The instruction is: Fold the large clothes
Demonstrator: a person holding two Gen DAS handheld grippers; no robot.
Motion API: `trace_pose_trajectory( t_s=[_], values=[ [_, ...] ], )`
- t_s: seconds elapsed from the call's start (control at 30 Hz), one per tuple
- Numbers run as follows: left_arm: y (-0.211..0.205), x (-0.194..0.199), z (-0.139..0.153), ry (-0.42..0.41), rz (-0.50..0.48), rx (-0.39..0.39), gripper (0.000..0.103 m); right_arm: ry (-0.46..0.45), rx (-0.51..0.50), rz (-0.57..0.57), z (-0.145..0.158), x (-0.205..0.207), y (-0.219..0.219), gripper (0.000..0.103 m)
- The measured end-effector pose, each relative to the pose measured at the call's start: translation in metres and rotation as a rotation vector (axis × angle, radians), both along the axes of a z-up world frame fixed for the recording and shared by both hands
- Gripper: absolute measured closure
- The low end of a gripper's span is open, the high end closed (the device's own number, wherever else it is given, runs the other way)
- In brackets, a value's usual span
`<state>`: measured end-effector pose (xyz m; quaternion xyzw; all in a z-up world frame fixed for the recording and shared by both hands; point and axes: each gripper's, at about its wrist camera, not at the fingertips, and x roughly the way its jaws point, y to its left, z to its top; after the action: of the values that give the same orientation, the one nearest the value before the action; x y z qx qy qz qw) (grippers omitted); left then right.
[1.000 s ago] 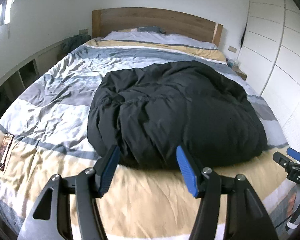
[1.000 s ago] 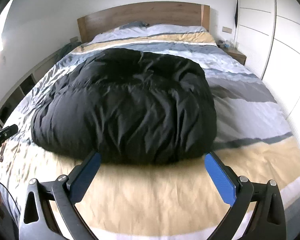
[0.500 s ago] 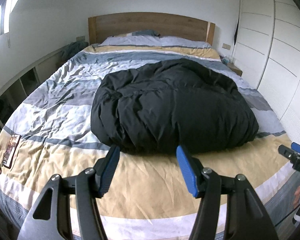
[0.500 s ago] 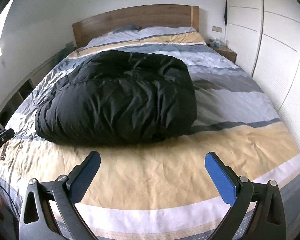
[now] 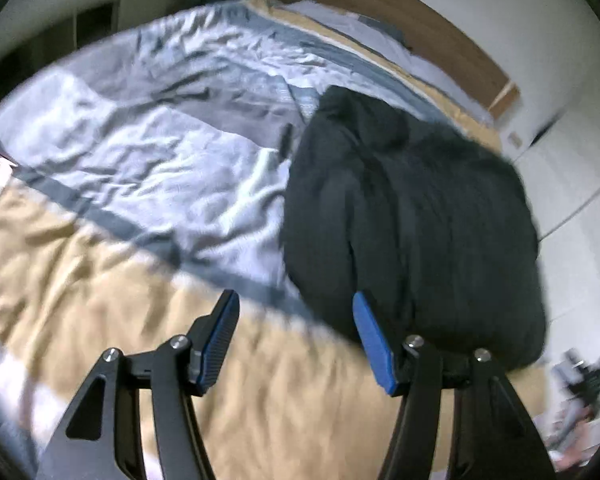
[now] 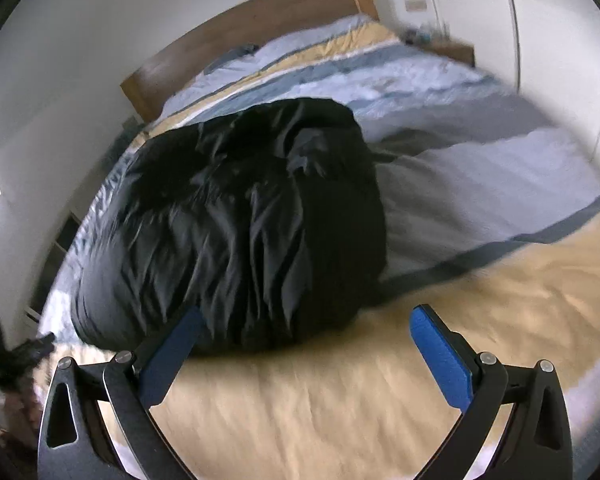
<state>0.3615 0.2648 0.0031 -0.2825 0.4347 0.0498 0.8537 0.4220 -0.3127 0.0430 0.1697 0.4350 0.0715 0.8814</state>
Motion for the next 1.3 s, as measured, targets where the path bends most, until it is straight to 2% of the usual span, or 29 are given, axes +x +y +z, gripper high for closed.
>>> trace_pose_trajectory(
  t_s=[0.1,0.2,0.33,0.47,0.53,0.6,0.67,0.7,0.73,0.83,0.97,1.07,1.1,1.13,1.17,1.2,1.23,1.3],
  values=[
    [0.043,0.039,-0.023,-0.007,-0.008,-0.164,0.045,0.057,0.087,-0.002,-0.024,0.043,-0.013,0.001],
    [0.063,0.074,-0.04,-0.019,-0.04,-0.268,0.045,0.12,0.137,0.0,-0.049,0.079,-0.021,0.0],
    [0.064,0.112,-0.068,-0.035,-0.124,-0.402,0.045,0.166,0.22,0.029,-0.079,0.116,-0.028,0.001],
    [0.051,0.135,-0.094,-0.052,-0.193,-0.531,0.045,0.204,0.306,0.061,-0.103,0.136,-0.031,0.001],
    [0.044,0.141,-0.106,-0.067,-0.217,-0.579,0.031,0.221,0.358,0.075,-0.116,0.142,-0.032,0.001],
    [0.039,0.142,-0.113,-0.087,-0.235,-0.625,0.027,0.227,0.389,0.098,-0.125,0.146,-0.031,0.001],
    [0.035,0.142,-0.114,-0.122,-0.257,-0.712,0.023,0.228,0.424,0.141,-0.13,0.151,-0.027,0.0],
    [0.033,0.142,-0.113,-0.144,-0.27,-0.751,0.019,0.23,0.449,0.168,-0.13,0.153,-0.023,0.0],
    [0.03,0.143,-0.112,-0.16,-0.284,-0.764,0.014,0.227,0.474,0.213,-0.129,0.155,-0.015,0.0],
    [0.023,0.145,-0.111,-0.173,-0.297,-0.763,0.009,0.218,0.522,0.317,-0.13,0.161,0.007,0.001],
    [0.012,0.15,-0.111,-0.165,-0.317,-0.709,0.009,0.216,0.548,0.319,-0.139,0.164,0.008,0.0],
    [0.001,0.156,-0.11,-0.175,-0.316,-0.689,0.01,0.186,0.532,0.31,-0.141,0.163,0.012,0.0],
    [-0.004,0.157,-0.11,-0.177,-0.313,-0.686,0.013,0.18,0.526,0.308,-0.141,0.162,0.014,0.0],
    [-0.011,0.159,-0.108,-0.184,-0.324,-0.685,0.028,0.182,0.523,0.309,-0.141,0.16,0.016,0.0],
    [-0.016,0.16,-0.106,-0.194,-0.34,-0.689,0.037,0.185,0.529,0.313,-0.14,0.16,0.018,0.0],
    [-0.02,0.163,-0.105,-0.202,-0.346,-0.69,0.05,0.181,0.539,0.313,-0.139,0.16,0.019,0.002],
    [-0.024,0.165,-0.101,-0.216,-0.353,-0.693,0.059,0.175,0.551,0.313,-0.14,0.16,0.018,0.015],
    [-0.027,0.165,-0.094,-0.247,-0.358,-0.703,0.068,0.16,0.618,0.322,-0.139,0.161,0.022,0.036]
  ],
)
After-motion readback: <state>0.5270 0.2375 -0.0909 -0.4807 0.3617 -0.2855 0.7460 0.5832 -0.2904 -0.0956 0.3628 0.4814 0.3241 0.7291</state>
